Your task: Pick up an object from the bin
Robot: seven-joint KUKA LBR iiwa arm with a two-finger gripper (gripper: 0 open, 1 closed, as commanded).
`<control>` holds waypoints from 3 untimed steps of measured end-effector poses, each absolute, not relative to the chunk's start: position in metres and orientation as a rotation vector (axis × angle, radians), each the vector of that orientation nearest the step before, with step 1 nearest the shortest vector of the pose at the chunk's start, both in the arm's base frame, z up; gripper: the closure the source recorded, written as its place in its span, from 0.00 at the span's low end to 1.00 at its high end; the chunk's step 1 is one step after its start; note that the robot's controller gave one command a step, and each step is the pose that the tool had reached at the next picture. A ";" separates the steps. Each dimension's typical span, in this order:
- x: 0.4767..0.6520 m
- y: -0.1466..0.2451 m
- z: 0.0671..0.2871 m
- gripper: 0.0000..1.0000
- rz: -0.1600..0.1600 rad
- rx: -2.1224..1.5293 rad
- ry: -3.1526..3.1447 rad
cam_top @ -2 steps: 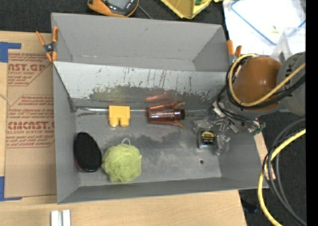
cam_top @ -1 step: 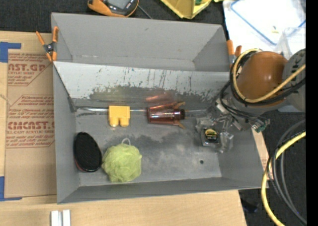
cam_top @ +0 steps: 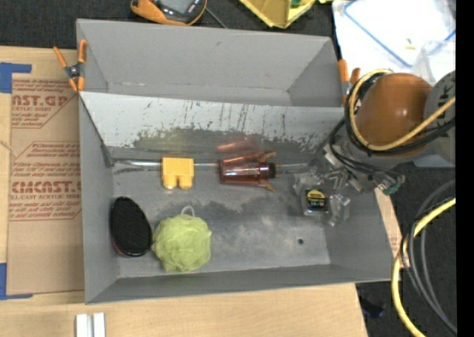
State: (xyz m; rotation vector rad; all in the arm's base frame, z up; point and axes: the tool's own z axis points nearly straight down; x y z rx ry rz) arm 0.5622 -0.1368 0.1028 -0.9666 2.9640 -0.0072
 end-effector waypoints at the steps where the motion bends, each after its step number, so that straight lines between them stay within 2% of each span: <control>1: 0.559 -0.135 0.118 1.00 0.005 -0.969 2.976; 2: 0.562 -0.136 0.147 1.00 -0.004 -0.966 2.967; 3: 0.562 -0.135 0.157 1.00 -0.005 -0.965 2.966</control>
Offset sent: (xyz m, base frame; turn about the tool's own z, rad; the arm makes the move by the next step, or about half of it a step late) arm -0.0013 0.0007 0.0524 0.0003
